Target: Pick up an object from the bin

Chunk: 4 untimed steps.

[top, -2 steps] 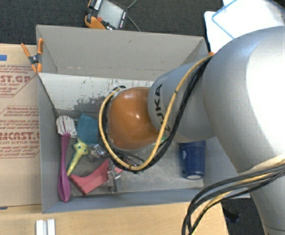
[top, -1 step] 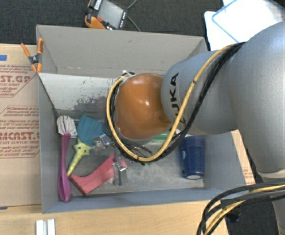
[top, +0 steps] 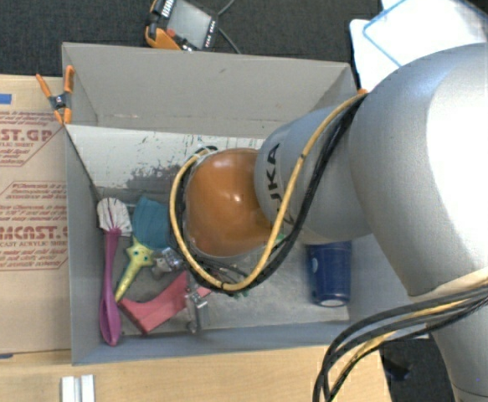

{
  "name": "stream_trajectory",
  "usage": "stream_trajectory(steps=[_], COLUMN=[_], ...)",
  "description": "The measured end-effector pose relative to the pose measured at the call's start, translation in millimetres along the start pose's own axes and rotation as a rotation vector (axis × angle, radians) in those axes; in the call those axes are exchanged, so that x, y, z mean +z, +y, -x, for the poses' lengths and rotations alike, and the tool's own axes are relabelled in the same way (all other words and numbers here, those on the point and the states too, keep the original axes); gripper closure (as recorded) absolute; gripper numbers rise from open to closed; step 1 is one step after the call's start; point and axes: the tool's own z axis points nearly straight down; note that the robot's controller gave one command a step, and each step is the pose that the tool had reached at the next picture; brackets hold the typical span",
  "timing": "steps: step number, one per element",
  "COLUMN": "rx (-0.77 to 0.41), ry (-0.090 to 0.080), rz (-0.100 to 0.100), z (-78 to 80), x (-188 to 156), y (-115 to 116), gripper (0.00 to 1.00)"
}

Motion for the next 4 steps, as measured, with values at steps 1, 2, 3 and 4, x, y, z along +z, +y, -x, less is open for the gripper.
stream_trajectory(steps=[1,2,3,4], rx=[-0.356,-0.014,-0.014,-0.014], ry=[-0.018,0.001,0.001,0.006], rz=[-0.007,0.001,0.001,0.002], z=[9.4,-0.3,-0.3,-2.0], x=[6.2,1.5,1.4,-13.4], y=[-0.9,0.6,0.6,1.3], gripper=[0.0,1.0,1.0,1.0])
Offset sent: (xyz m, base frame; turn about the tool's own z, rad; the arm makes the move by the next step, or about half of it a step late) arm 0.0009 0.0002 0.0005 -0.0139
